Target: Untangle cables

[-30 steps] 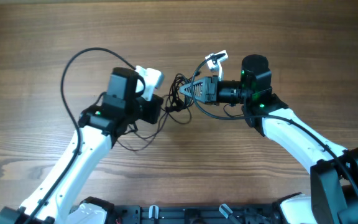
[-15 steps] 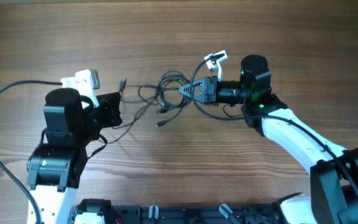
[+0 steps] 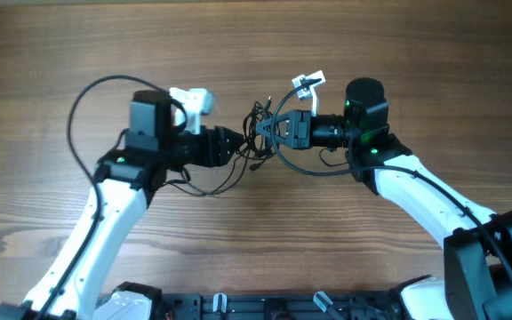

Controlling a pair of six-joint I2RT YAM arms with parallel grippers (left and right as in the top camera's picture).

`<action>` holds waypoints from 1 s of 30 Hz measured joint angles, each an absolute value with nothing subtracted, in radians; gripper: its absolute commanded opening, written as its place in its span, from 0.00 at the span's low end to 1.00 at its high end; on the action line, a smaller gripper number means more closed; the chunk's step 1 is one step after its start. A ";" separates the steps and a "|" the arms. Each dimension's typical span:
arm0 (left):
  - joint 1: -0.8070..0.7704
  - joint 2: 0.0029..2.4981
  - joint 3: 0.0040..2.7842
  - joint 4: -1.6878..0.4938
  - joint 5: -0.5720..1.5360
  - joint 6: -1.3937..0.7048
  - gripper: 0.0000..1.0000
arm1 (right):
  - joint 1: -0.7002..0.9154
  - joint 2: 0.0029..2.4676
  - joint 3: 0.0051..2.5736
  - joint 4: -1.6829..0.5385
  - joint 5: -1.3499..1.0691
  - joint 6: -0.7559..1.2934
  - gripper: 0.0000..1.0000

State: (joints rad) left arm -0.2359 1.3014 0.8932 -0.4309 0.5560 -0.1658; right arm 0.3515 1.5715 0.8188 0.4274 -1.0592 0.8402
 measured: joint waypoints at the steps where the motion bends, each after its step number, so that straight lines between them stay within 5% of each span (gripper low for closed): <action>1: -0.264 1.319 0.893 -0.428 0.560 -0.124 0.54 | 0.352 1.571 0.819 0.429 -1.082 0.825 0.04; 8: -0.295 1.332 0.893 -0.430 0.493 0.040 0.58 | 0.352 1.571 0.818 0.504 -1.237 0.803 0.05; 30: -0.177 1.220 0.895 -0.500 0.574 0.103 0.52 | 0.348 1.571 0.819 0.503 -1.312 0.810 0.04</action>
State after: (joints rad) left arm -0.1768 1.2201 0.8951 -0.5003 0.5739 0.1032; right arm 0.3477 1.5715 0.8188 0.5030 -1.3117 0.8104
